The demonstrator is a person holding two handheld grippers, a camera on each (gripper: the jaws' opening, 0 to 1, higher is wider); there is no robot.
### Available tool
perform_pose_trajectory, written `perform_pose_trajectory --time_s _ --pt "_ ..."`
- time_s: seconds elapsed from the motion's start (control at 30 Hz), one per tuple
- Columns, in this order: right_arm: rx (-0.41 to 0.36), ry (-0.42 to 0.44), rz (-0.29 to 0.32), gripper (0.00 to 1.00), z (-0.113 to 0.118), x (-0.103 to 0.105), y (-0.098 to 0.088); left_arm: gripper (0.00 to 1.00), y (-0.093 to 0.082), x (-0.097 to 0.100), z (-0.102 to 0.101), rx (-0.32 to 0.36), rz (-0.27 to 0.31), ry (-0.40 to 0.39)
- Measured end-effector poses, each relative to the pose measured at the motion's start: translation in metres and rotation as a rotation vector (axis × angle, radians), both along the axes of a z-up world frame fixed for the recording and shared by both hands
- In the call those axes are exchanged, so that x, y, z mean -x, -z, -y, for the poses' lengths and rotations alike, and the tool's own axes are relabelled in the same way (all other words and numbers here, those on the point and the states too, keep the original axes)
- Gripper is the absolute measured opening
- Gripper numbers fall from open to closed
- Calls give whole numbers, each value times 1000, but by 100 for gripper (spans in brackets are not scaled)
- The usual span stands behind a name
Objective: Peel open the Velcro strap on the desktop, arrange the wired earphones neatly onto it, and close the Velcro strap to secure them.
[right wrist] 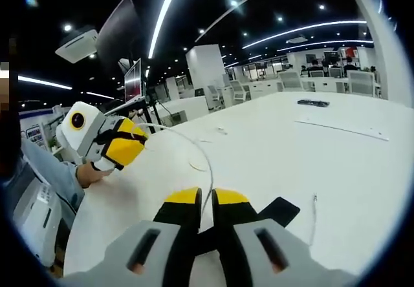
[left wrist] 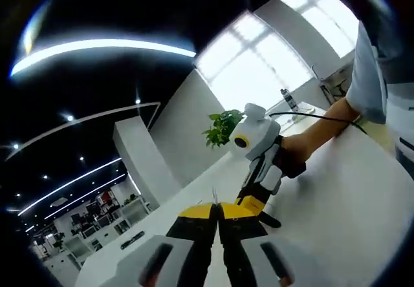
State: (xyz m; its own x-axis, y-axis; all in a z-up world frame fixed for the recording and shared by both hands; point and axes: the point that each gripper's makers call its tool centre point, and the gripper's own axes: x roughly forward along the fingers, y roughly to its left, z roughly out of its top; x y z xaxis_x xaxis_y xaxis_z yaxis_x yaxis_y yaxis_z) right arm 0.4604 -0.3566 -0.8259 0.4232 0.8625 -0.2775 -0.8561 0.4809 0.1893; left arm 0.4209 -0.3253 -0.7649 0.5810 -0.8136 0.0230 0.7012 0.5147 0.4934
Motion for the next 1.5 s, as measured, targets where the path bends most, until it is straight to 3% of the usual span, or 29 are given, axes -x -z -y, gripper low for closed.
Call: perform_pose_trajectory --time_s 0.4,0.77,1.03,1.2,1.5 --pt "24 37 65 5 4 -5 -6 6 -16 10 0 46 41 28" --pt "-23 199 173 4 31 -29 -34 6 -21 19 5 25 99 46" --pt "56 301 330 4 48 -43 -44 6 -20 24 8 5 129 57" --pt "105 359 389 4 57 -49 -47 6 -21 24 8 10 126 61" --pt "96 416 398 4 70 -58 -51 6 -22 25 8 12 131 66"
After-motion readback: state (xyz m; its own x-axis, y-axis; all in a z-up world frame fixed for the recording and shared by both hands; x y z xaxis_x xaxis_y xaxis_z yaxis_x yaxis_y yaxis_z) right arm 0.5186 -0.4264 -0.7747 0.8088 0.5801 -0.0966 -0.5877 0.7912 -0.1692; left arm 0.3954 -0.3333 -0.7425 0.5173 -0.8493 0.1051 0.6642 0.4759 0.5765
